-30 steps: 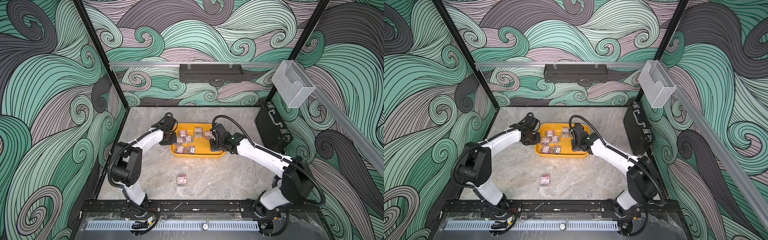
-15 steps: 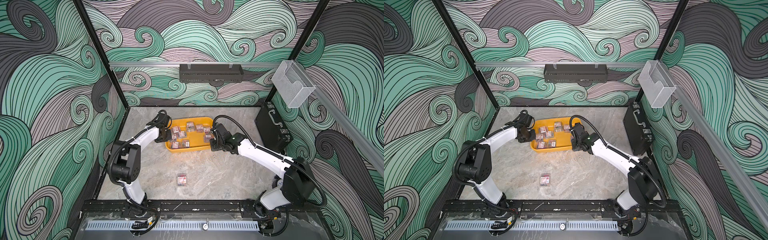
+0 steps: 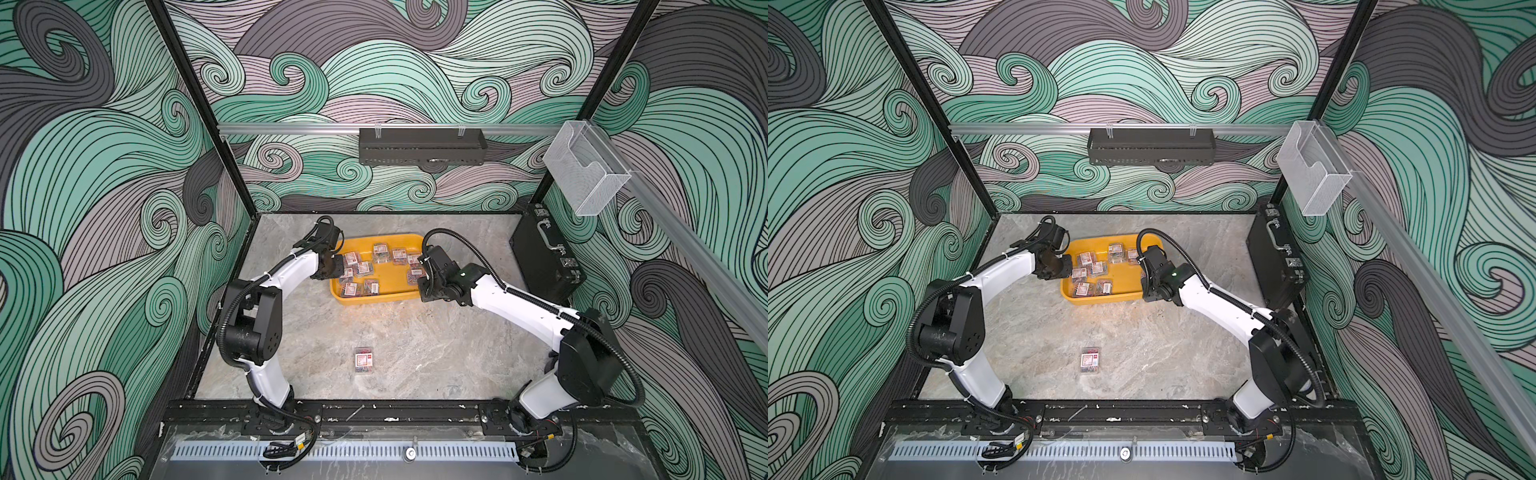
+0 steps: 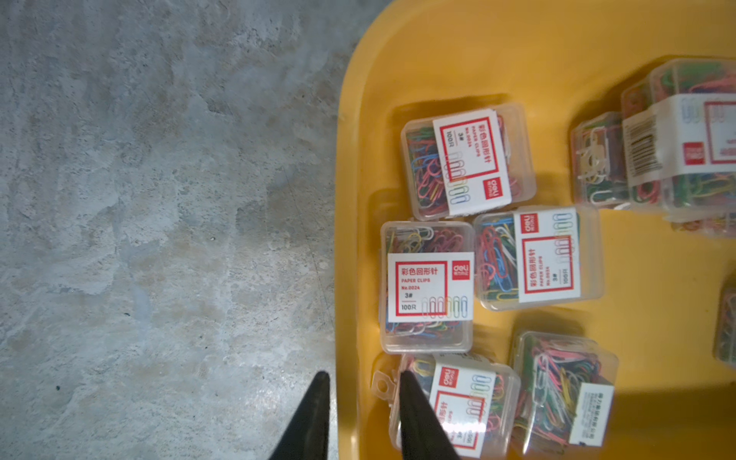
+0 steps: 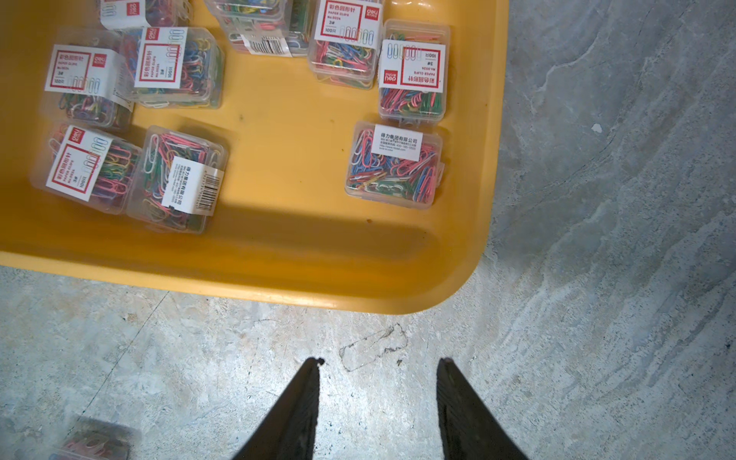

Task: Take the paper clips out of the storage box
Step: Move the storage box to the center of the board, then pick up the boxed paper clips from the storage box.

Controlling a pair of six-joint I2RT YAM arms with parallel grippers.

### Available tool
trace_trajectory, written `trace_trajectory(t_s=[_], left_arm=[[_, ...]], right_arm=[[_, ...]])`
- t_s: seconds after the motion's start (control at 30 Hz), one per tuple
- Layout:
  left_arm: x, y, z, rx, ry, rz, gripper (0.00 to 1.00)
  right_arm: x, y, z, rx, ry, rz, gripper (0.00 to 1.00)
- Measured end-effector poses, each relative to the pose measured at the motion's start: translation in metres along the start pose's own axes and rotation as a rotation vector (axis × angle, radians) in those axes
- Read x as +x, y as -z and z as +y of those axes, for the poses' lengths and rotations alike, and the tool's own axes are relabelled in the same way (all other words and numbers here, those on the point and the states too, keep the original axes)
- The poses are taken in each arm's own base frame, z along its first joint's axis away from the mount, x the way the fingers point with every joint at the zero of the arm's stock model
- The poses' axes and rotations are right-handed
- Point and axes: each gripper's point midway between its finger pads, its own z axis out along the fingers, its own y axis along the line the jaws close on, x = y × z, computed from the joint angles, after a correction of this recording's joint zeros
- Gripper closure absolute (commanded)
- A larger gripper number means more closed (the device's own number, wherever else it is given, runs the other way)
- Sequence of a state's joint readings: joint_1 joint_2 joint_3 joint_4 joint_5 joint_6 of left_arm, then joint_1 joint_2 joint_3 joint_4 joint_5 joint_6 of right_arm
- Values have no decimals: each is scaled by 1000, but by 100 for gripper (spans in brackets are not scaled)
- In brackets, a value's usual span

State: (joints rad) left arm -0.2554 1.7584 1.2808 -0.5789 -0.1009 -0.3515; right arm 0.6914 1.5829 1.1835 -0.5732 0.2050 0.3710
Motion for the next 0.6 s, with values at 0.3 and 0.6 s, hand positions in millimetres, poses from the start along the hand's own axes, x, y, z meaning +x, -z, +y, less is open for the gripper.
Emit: trace_trajectory(t_s=[0.3,0.6], left_arm=[[-8,24,-16,43,-24,-49,63],[-25,29,-39,75,-48,-61,57]], right_arm=[[-2,-3,2,-1,6,6,50],[2,0,0,-1,4,5,50]])
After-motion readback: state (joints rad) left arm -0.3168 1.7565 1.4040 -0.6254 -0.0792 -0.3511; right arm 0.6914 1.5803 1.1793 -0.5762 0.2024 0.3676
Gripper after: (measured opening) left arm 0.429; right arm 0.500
